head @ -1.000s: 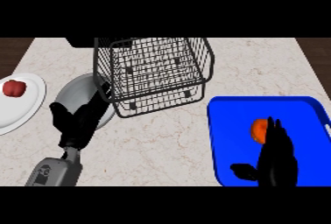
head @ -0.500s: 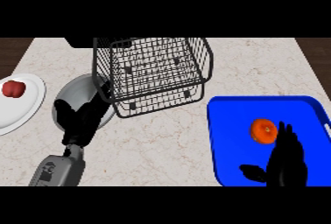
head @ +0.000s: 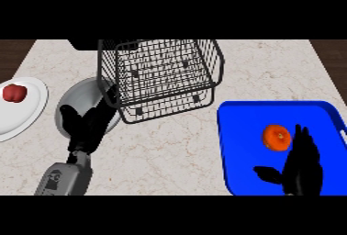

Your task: Pick the squash from the tray and place it in the tiered basket

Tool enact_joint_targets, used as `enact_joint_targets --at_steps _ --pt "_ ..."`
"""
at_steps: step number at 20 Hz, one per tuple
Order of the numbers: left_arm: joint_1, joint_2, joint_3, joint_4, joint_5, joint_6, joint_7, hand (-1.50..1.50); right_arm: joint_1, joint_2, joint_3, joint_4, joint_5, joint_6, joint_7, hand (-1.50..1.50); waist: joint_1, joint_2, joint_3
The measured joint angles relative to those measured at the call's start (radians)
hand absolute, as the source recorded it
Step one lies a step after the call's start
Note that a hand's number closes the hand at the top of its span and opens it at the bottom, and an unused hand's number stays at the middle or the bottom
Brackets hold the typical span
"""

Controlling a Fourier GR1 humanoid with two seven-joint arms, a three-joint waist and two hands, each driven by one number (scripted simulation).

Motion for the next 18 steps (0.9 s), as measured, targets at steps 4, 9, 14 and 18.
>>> enact_joint_targets --at_steps 4,9,14,18 --pt "0.029 0.000 0.008 -0.042 -0.003 -0.017 0.022 0.00 -0.034 0.004 -0.044 0.056 -0.028 -0.025 -0.040 -1.50 0.001 -0.001 -0.003" --pt "0.026 -0.007 0.021 -0.040 -0.012 -0.033 0.017 0.00 -0.071 -0.002 -0.103 0.127 -0.087 -0.041 -0.097 -1.50 0.000 -0.004 -0.006" --pt "0.034 -0.009 0.030 -0.056 -0.018 -0.040 0.031 0.00 -0.104 -0.006 -0.141 0.197 -0.125 -0.069 -0.150 -1.50 0.000 -0.007 -0.010" --pt "0.021 -0.019 0.030 -0.060 -0.028 -0.029 0.054 0.00 -0.152 -0.014 -0.172 0.294 -0.159 -0.093 -0.212 -1.50 0.001 -0.009 -0.014"
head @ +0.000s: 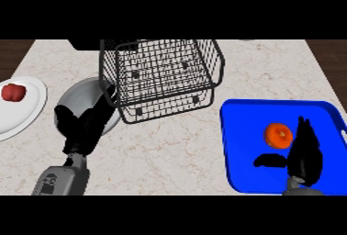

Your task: Pick the squash from the tray and place it in the tiered basket

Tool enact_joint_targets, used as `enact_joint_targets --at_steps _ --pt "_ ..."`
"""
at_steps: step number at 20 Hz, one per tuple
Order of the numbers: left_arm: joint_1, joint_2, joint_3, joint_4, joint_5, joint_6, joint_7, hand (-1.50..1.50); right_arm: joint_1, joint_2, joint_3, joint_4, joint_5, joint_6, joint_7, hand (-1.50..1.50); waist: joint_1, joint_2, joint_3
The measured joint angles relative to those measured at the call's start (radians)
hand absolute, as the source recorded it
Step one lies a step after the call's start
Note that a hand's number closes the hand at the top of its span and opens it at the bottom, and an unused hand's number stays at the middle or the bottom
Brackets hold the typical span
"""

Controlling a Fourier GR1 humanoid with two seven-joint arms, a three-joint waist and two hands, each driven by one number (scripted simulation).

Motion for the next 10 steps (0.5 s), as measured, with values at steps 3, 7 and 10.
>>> enact_joint_targets --at_steps 3,7,10 --pt "-0.006 0.006 0.013 0.013 0.010 -0.020 -0.010 0.00 -0.020 -0.008 -0.003 0.029 -0.028 0.025 -0.035 1.50 -0.001 -0.001 -0.001" --pt "0.000 0.008 0.014 -0.007 0.008 -0.022 -0.001 0.00 -0.044 -0.014 0.004 0.073 -0.059 0.014 -0.128 1.50 0.000 -0.003 -0.004" --pt "-0.001 0.005 0.015 -0.008 0.008 -0.025 -0.004 0.00 -0.081 -0.008 0.011 0.119 -0.032 -0.010 -0.146 1.50 0.001 -0.006 -0.008"
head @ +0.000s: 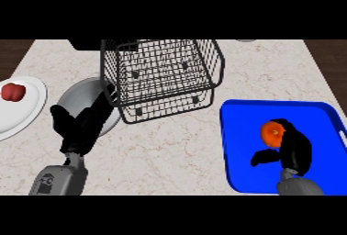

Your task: Pick the squash from the tray and place it in the tiered basket

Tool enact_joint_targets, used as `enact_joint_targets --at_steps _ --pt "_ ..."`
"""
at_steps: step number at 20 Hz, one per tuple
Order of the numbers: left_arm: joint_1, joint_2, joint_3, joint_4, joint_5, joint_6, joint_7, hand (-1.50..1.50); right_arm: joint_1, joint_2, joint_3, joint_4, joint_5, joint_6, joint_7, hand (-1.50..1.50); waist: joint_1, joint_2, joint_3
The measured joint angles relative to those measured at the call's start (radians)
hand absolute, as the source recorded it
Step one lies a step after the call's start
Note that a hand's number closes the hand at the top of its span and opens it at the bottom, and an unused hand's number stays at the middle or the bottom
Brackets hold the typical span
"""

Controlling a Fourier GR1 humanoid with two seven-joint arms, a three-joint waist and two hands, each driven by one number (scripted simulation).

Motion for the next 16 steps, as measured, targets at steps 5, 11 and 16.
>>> enact_joint_targets --at_steps 5,11,16 --pt "0.002 -0.014 -0.007 0.006 -0.017 0.009 -0.011 0.00 -0.021 0.012 -0.003 0.025 0.010 -0.037 -0.025 1.50 -0.002 -0.001 0.001" --pt "0.011 -0.019 -0.005 0.001 -0.025 0.015 -0.022 0.00 0.029 0.021 0.058 -0.068 0.057 0.000 -0.033 1.50 -0.009 0.000 0.000" --pt "0.003 -0.013 0.004 0.016 -0.014 0.003 -0.013 0.00 0.034 -0.010 0.193 -0.152 0.134 0.245 -0.015 1.50 -0.010 -0.003 -0.011"
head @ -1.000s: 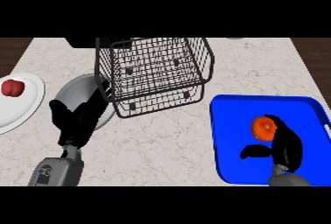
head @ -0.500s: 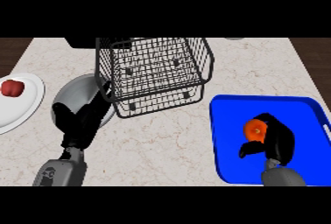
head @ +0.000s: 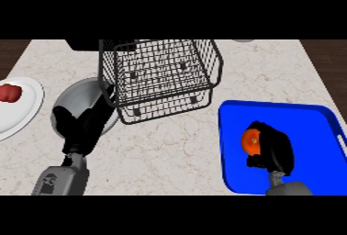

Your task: Pick the squash from the tray and place it in the tiered basket

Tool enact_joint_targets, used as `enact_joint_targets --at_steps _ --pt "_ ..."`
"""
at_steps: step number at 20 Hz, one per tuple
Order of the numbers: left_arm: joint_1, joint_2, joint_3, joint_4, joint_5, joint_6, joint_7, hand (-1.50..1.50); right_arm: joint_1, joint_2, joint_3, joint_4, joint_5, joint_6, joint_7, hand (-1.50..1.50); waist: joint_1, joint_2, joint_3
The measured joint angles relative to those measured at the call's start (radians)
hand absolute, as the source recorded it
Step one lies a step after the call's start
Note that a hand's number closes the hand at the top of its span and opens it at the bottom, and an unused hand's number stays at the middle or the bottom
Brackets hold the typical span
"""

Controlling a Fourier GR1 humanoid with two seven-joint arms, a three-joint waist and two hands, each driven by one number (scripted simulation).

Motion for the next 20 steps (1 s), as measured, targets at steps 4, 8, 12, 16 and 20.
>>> enact_joint_targets --at_steps 4,8,12,16,20 --pt "-0.004 -0.004 0.008 -0.004 0.003 0.013 0.020 0.00 0.037 0.049 0.075 -0.186 -0.037 0.147 0.059 1.50 -0.008 0.004 0.017" --pt "0.007 0.002 0.011 -0.007 0.000 0.009 0.011 0.00 0.070 0.102 0.122 -0.440 -0.083 0.261 0.166 1.50 -0.011 0.007 0.027" --pt "0.006 0.005 0.018 0.015 0.002 -0.002 -0.009 0.00 0.054 0.117 0.149 -0.700 -0.090 0.365 0.272 1.50 -0.010 0.010 0.030" --pt "-0.004 0.008 0.020 0.009 0.003 -0.003 0.001 0.00 -0.012 0.122 0.168 -0.916 -0.082 0.495 0.386 1.50 -0.003 0.012 0.032" --pt "-0.004 -0.009 0.003 0.023 -0.010 -0.002 -0.015 0.00 -0.209 0.145 0.153 -0.964 -0.083 0.608 0.530 1.50 0.006 0.015 0.032"
